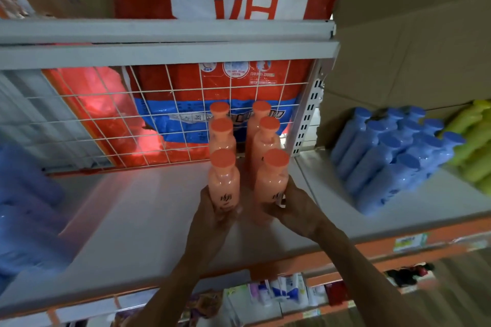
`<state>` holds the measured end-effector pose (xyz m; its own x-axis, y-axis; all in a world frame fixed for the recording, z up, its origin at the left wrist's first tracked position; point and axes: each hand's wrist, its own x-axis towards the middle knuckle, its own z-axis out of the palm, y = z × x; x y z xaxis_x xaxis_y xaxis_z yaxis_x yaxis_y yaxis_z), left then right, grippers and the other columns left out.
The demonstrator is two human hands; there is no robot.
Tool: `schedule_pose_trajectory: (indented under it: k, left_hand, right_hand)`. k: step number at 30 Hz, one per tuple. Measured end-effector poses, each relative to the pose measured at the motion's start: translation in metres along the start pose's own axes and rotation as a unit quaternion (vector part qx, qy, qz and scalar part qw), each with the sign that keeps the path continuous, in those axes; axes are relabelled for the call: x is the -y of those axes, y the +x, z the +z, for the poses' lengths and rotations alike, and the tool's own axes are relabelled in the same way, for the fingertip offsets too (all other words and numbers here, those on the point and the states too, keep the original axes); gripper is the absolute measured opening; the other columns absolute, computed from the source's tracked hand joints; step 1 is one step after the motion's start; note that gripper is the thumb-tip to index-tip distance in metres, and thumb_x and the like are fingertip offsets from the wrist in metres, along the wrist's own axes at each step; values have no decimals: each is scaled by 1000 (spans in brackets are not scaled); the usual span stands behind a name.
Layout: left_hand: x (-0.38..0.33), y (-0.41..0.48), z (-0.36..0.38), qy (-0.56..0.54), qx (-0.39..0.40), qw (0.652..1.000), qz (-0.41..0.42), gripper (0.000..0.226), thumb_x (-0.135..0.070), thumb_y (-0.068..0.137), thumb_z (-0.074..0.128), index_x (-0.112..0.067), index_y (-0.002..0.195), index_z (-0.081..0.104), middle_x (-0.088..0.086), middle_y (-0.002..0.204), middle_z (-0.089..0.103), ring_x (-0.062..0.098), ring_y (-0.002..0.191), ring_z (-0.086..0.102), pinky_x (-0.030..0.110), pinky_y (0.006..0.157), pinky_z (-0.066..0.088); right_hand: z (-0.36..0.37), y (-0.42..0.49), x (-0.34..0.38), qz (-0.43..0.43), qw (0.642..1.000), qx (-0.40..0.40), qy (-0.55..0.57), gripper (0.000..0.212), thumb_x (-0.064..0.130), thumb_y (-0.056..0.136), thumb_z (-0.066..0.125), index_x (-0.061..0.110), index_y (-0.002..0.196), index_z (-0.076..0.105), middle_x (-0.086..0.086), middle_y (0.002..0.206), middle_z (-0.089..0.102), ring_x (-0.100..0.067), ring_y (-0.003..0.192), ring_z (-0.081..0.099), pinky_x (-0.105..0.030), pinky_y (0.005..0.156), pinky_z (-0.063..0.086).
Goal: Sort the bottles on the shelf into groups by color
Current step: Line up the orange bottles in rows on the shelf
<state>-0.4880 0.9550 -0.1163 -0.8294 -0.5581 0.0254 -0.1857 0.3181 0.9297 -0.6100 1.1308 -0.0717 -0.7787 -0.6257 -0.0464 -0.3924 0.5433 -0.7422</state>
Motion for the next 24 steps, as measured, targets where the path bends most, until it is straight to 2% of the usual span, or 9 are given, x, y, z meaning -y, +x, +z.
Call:
schedule_pose_trajectory:
  k: [4, 7, 9, 12, 17, 20, 24]
  left_hand:
    - [-2, 5, 15, -11, -18, 1000, -4, 56, -42, 80, 76, -34, 119, 37, -11, 112, 62, 6, 95, 64, 24, 71, 50]
    - [-3, 10, 22, -33, -28, 999, -2, 58, -34, 79, 79, -32, 120, 39, -10, 112, 62, 8, 98, 64, 16, 69, 49]
    - [-1, 12, 26, -54, -38, 998, 0, 58, -30, 78, 81, -29, 121, 42, -8, 113, 62, 7, 99, 64, 18, 72, 52]
    - [5, 9, 30, -65, -51, 997, -8, 60, -30, 77, 82, -26, 124, 45, -6, 114, 62, 10, 101, 63, 25, 76, 55]
    - [19, 4, 30, -15, -46, 999, -24, 59, -33, 79, 80, -29, 125, 43, -11, 118, 60, 8, 104, 60, 20, 75, 50]
    - [19, 6, 30, -11, -41, 999, -25, 58, -31, 80, 79, -30, 126, 44, -12, 120, 60, 7, 105, 60, 20, 78, 49]
    - [14, 10, 27, -10, -27, 999, -13, 57, -27, 83, 76, -29, 129, 42, -18, 118, 57, -2, 103, 58, 11, 74, 47]
  right_hand:
    - [-12, 3, -14, -5, 1000, 1, 6, 71, 37, 81, 74, 23, 137, 32, 2, 125, 60, -17, 110, 60, -37, 92, 52]
    - [-13, 5, -21, -15, 1000, 9, 20, 69, 34, 82, 74, 24, 136, 32, 3, 123, 59, -16, 110, 60, -36, 91, 53]
    - [-9, 2, -25, -19, 999, 0, 26, 66, 34, 80, 75, 29, 131, 34, 9, 119, 56, -11, 109, 58, -32, 90, 52]
    - [1, -4, -34, -27, 999, -27, 39, 68, 45, 74, 77, 36, 129, 38, 12, 122, 56, -4, 108, 57, -24, 87, 51]
    - [12, -3, -42, -16, 998, -46, 41, 60, 34, 79, 76, 28, 128, 41, 7, 121, 60, -8, 106, 59, -25, 86, 51]
    - [14, 2, -42, -20, 998, -52, 39, 57, 30, 82, 74, 25, 127, 40, 5, 122, 60, -10, 106, 58, -21, 85, 48]
    - [19, 10, -39, -16, 997, -61, 47, 54, 27, 84, 73, 21, 126, 40, 7, 120, 58, -6, 103, 54, -11, 77, 41]
